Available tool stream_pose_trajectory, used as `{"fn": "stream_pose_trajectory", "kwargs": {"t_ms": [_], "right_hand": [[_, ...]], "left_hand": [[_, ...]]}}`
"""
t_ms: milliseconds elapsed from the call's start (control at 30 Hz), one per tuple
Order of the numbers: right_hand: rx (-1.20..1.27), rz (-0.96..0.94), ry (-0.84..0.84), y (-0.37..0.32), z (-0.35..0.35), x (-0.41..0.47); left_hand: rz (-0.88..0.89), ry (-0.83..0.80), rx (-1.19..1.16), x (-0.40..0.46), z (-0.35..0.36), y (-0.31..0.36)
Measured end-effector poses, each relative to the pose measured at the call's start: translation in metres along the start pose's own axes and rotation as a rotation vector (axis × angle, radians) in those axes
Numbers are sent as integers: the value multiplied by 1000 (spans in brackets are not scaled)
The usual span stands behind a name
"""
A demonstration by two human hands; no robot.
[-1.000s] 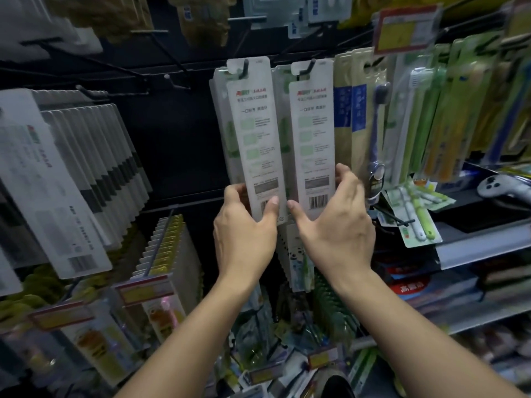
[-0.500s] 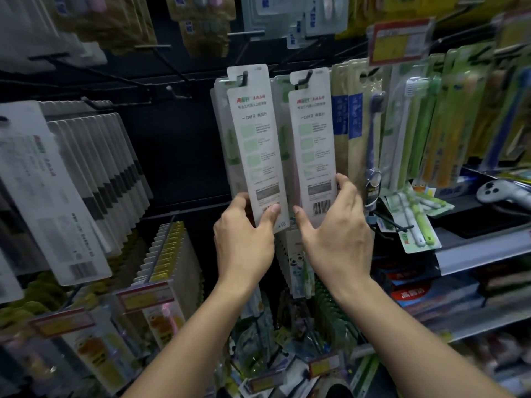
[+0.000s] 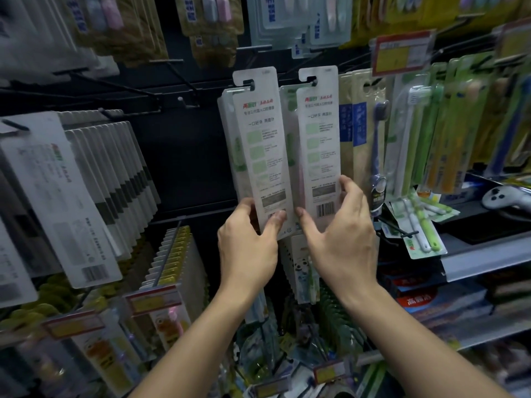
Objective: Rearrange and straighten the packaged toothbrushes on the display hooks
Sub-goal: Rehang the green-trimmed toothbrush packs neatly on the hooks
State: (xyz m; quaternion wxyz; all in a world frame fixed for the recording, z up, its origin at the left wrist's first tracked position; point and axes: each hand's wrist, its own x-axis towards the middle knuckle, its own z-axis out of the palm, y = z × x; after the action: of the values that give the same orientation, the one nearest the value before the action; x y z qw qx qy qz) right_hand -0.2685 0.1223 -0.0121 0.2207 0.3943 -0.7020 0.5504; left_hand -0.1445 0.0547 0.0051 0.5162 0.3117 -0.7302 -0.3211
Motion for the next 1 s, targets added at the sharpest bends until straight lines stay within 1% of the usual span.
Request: {"fn": "stream_pose_trajectory", "kwargs": {"t_ms": [100,200,367,467,533,600,667,800,900,1000], "right_hand": [[67,-6,-10,6,-3,0],[91,-20,-4,9,-6,-1],[130,-32,-72,10,-6,-6],[131,-94,-92,12,-4,-8],[136,-136,-71,12,-3,-10],[147,-171,-63,11,-2,-11],[180,-184,-109,12,-1,-13],[288,-117,-265,15,2,-17],[405,-72,-317,15,1,-20],[591,-20,-342,12,-1,-20]], "left_hand": [[13,-24,-7,-4,-5,-2],[20,-15,-2,-6,-9,-6],[29,22,55,-8,-12,-11],[48,12,76,-10,-14,-16],[54,6,92,-12,-14,-19],[63,13,41,-16,-14,-16],[92,35,-20,-18,-14,-14],[109,22,-54,-17,-15,-17],[74,-66,-78,-16,-16,-17],[110,-112,-56,-21,-18,-13]]}}
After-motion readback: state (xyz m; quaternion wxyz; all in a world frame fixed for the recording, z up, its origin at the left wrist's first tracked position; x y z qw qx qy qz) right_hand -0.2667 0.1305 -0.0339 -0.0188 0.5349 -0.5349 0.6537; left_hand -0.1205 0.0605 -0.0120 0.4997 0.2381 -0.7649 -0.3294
